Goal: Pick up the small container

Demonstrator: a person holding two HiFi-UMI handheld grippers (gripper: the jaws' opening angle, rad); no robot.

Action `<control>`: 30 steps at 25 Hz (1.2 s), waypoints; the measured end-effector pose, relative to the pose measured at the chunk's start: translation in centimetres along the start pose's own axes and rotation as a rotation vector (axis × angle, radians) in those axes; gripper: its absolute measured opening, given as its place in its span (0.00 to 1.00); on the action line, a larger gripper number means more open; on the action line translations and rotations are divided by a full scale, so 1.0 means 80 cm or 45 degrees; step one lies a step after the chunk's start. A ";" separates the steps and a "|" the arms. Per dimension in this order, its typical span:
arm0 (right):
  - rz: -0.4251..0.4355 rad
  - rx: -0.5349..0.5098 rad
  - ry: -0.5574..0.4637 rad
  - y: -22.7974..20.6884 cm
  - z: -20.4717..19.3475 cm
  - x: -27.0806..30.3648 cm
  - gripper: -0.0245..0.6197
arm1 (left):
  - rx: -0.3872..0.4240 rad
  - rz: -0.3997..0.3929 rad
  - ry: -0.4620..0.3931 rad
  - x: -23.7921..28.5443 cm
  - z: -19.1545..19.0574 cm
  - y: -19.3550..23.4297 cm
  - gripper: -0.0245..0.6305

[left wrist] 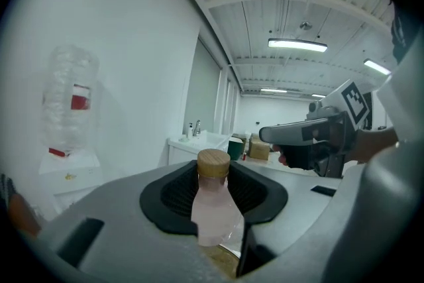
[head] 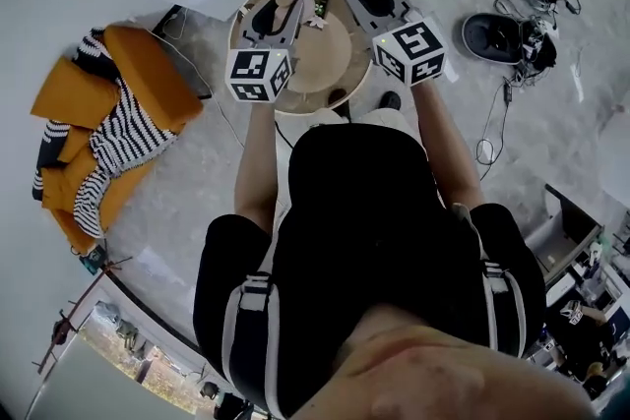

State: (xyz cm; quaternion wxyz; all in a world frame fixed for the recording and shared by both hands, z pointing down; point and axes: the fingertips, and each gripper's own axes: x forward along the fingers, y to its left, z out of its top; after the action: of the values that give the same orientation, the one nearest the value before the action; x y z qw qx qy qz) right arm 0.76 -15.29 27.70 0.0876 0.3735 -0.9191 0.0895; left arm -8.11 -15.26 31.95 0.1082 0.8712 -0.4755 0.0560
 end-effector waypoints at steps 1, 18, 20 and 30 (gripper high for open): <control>0.014 -0.009 -0.014 0.000 0.010 0.000 0.05 | 0.007 0.012 -0.012 -0.006 0.012 0.000 0.26; 0.127 -0.100 -0.165 0.026 0.136 0.019 0.04 | 0.062 0.109 -0.154 -0.079 0.158 0.035 0.26; 0.133 -0.107 -0.162 0.030 0.138 0.023 0.04 | 0.063 0.105 -0.153 -0.081 0.159 0.037 0.26; 0.121 -0.082 -0.146 0.031 0.128 0.022 0.04 | 0.058 0.081 -0.139 -0.078 0.156 0.034 0.26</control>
State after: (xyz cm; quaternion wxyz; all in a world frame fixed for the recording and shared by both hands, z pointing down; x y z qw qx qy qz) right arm -3.21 -17.11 17.91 0.0422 0.3311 -0.9417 0.0425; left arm -13.84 -14.64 18.96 0.0605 0.8597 -0.5067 0.0225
